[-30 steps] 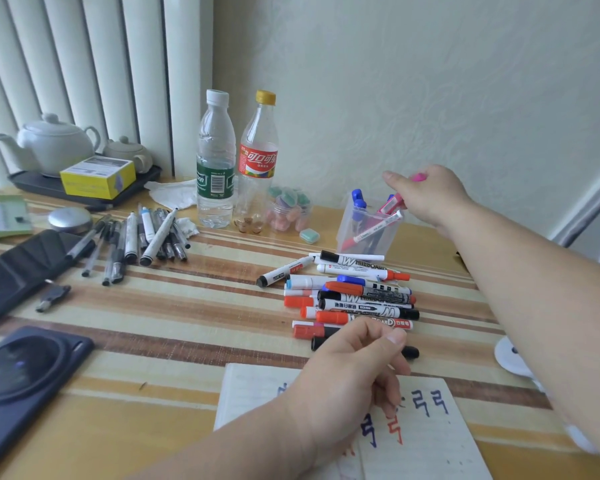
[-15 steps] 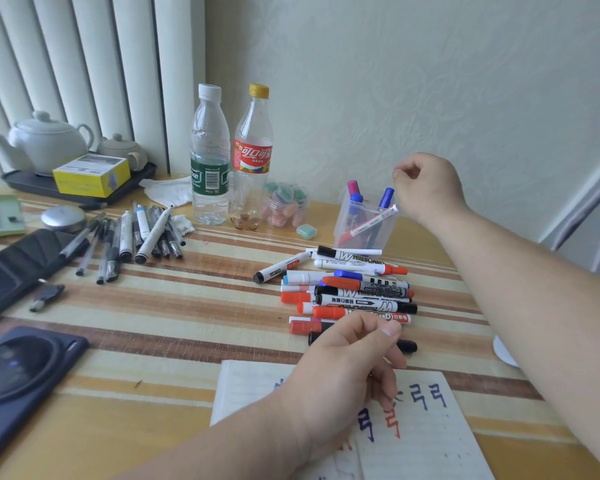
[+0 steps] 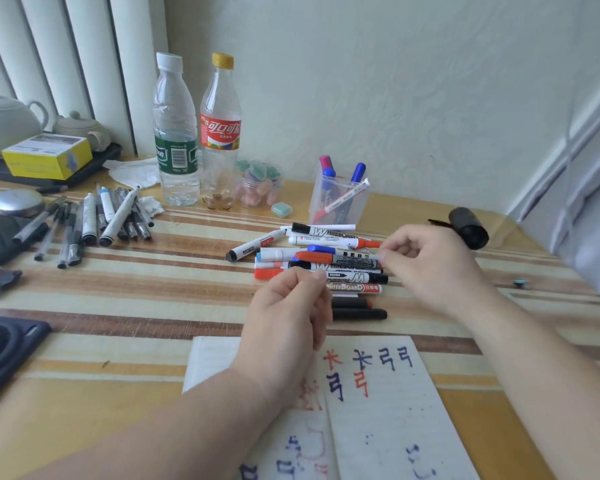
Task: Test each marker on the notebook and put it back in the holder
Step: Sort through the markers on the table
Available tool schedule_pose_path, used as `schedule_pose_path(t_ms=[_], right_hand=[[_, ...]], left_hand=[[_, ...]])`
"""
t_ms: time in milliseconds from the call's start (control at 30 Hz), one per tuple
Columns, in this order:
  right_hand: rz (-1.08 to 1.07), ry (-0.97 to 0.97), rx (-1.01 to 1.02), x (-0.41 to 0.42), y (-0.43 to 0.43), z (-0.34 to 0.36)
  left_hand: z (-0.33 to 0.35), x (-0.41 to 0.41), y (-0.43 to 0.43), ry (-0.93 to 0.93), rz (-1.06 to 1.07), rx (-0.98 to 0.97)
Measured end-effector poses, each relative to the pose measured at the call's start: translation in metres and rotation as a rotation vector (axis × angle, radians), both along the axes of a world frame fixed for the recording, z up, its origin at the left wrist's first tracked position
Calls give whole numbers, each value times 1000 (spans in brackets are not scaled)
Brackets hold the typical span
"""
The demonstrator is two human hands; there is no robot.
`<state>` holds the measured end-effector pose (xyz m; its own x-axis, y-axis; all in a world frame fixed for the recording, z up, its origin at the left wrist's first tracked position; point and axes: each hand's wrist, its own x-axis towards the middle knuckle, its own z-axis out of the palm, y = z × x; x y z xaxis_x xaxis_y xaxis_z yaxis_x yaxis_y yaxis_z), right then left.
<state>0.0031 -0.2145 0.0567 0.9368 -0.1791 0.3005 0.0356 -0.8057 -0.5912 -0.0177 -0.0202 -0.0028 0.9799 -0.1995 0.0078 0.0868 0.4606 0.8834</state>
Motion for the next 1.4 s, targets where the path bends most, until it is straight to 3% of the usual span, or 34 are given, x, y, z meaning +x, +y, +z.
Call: schedule_pose_path(t_ms=[133,200,400,500,667,767,900,1033,1133,1267,1400], right_hand=[[92,262,-140,-37,5,-19],[115,270,-239,-44,4,-28],[183,272,-140,-40,-7,-38],[239,255,2,-42,-20,-40],[397,1,447,-50,-37,-29],[453,-77,639,-60,-29,-20],[464,-144,843,-68,-12,-18],[594,-51,716,-75,1,-24],[566,-7,632,-76,8,-29],[500,-21,729,-78,16,-27],[452,-20,844,-81,22,-26]], left_hand=[[3,2,2,3,149,40],[7,-1,2,-25,196,71],[7,3,5,-147,335,156],[6,2,6,-261,347,315],[0,-7,2,-695,200,856],[2,-14,0,-887,76,993],[11,-22,-3,-953,-19,1021],[10,-25,-4,-940,-177,933],[5,-24,-3,-863,-205,933],[7,-22,-4,-863,-139,956],[9,-26,-8,-787,-159,855]])
